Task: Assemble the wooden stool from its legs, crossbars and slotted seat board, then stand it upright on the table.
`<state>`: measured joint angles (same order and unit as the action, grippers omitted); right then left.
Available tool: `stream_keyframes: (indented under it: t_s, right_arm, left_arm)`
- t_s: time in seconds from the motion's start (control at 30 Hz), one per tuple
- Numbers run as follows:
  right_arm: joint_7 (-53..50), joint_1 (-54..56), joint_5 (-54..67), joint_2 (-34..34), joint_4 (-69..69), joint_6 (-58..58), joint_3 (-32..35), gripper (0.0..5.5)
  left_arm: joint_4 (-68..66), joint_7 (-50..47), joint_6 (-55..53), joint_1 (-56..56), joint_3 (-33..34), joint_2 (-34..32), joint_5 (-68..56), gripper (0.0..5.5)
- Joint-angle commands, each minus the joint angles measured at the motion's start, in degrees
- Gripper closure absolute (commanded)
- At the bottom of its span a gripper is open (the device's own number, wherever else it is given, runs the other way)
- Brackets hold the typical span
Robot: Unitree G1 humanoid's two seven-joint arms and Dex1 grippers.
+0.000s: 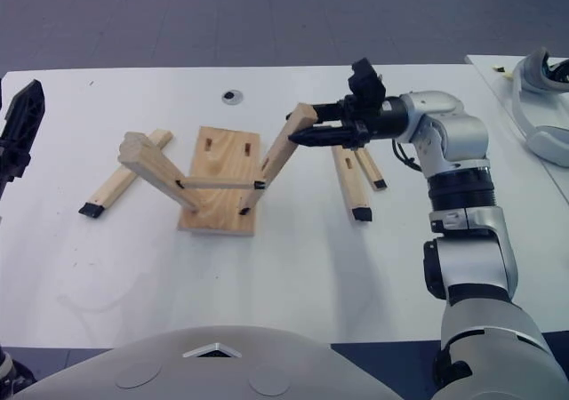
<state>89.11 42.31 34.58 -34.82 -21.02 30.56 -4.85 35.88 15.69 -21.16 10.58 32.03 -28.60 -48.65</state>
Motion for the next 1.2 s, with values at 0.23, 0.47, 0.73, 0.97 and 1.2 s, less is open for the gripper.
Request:
stream_keyframes:
  t_s: [0.23, 0.47, 0.73, 0.97, 1.2]
  right_arm:
    - [1.0, 5.1, 1.7, 2.0, 2.4, 4.9, 1.5, 3.47]
    - [-3.4, 15.4, -4.8, 4.2, -13.9, -9.9, 5.1, 3.47]
    - [3.4, 14.6, -6.9, -3.5, -20.8, -15.5, 3.6, 3.47]
    - [3.3, 2.6, 2.8, -7.1, -2.6, -2.8, 4.4, 3.47]
    - [3.4, 0.3, 7.2, -13.0, 2.8, 3.5, 2.2, 3.47]
  left_arm:
    - [3.6, -3.1, -1.5, -7.6, -4.5, -0.9, 1.5, 2.01]
    - [4.1, -3.0, -1.2, -7.0, -4.9, -0.2, 1.7, 2.01]
    - [5.6, -2.1, 2.0, 0.4, 0.9, 2.1, 1.5, 2.01]
    - [4.5, -0.2, 2.6, 1.9, 7.3, -0.9, -0.9, 2.01]
    - [5.2, -1.2, 1.7, 1.9, 8.3, -2.4, -2.1, 2.01]
